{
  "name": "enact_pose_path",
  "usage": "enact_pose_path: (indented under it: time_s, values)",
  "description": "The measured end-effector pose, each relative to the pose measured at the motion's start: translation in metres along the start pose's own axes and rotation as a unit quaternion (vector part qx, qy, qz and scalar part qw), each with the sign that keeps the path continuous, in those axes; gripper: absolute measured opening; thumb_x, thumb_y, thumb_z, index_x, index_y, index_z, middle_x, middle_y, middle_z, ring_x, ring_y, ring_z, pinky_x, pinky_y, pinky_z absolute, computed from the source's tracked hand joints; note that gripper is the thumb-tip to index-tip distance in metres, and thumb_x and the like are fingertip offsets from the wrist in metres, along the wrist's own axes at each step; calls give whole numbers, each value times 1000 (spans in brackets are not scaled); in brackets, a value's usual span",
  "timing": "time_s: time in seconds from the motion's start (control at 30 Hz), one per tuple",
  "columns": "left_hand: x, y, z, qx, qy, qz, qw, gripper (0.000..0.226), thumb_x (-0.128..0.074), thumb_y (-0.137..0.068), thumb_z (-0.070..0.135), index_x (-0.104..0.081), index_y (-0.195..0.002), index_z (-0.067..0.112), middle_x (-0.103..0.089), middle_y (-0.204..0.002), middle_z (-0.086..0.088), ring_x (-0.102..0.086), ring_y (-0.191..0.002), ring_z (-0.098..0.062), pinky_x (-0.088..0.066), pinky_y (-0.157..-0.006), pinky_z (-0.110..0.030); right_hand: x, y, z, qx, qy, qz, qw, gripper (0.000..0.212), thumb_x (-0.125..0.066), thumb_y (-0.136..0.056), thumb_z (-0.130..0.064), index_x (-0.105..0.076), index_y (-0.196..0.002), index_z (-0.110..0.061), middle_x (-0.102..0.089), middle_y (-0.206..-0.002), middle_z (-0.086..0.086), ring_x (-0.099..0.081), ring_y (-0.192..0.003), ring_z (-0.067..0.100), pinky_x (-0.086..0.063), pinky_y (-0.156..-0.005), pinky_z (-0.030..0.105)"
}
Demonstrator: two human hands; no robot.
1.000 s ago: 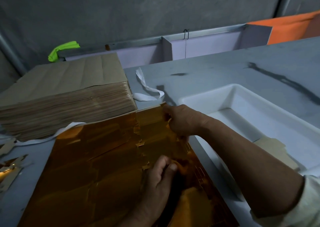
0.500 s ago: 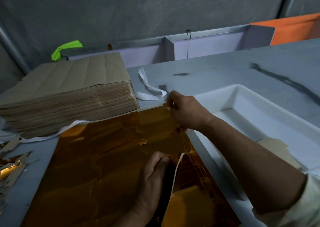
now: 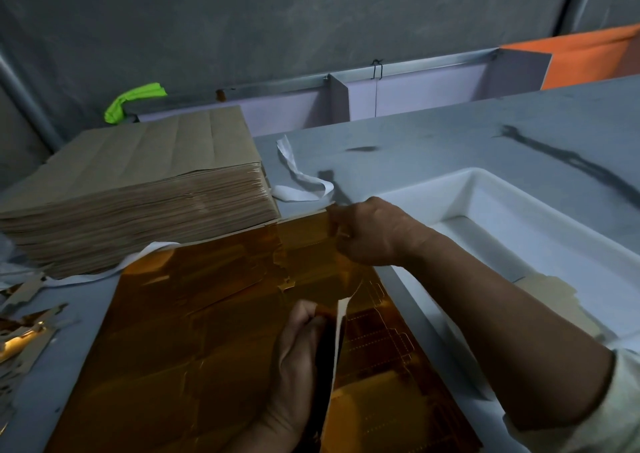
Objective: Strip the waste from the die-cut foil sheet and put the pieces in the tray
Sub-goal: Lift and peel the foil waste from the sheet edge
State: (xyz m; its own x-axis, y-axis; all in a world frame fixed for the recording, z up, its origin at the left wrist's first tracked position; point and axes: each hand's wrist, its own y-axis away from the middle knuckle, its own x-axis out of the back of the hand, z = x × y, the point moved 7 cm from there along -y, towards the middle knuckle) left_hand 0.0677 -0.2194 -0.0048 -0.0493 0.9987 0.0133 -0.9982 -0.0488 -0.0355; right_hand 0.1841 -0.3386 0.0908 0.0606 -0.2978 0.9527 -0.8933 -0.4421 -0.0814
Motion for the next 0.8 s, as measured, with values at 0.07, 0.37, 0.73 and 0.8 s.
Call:
enact_pose_path:
  time_s: [0.07, 0.37, 0.73, 0.8]
  values:
    - [-6, 2, 6, -3, 0, -30, 1000, 26, -49, -84, 41, -58, -82, 16, -52, -67, 0, -48, -61, -13, -38, -55, -27, 3, -1, 0, 0, 23, 23, 999, 18, -57, -91, -29, -62, -108, -27, -56, -91, -2, -55, -85, 19, -45, -74, 28]
    - [-10, 4, 20, -51, -85, -58, 993, 36, -49, -73, 62, -60, -83, 29, -60, -79, -11, -61, -79, -34, -49, -67, -48, -32, 17, -30, 39, -229, -239, 943, 30, -58, -93, -54, -64, -78, -29, -69, -78, -2, -66, -67, 11, -49, -59, 24]
    - [15, -7, 36, -20, -170, -40, 984, 13, -56, -97, 33, -62, -85, 29, -69, -87, -7, -67, -83, -29, -52, -77, -59, -50, 35, -27, 8, -303, -393, 868, 14, -69, -91, -29, -71, -87, -15, -72, -78, 5, -66, -61, 14, -50, -54, 22]
    - [19, -5, 36, -20, -189, -37, 981, 12, -57, -93, 42, -60, -92, 31, -67, -92, -4, -66, -86, -21, -55, -77, -49, -50, 35, -27, 4, -310, -393, 866, 13, -67, -92, -25, -71, -80, -21, -71, -77, 3, -63, -62, 16, -47, -57, 24]
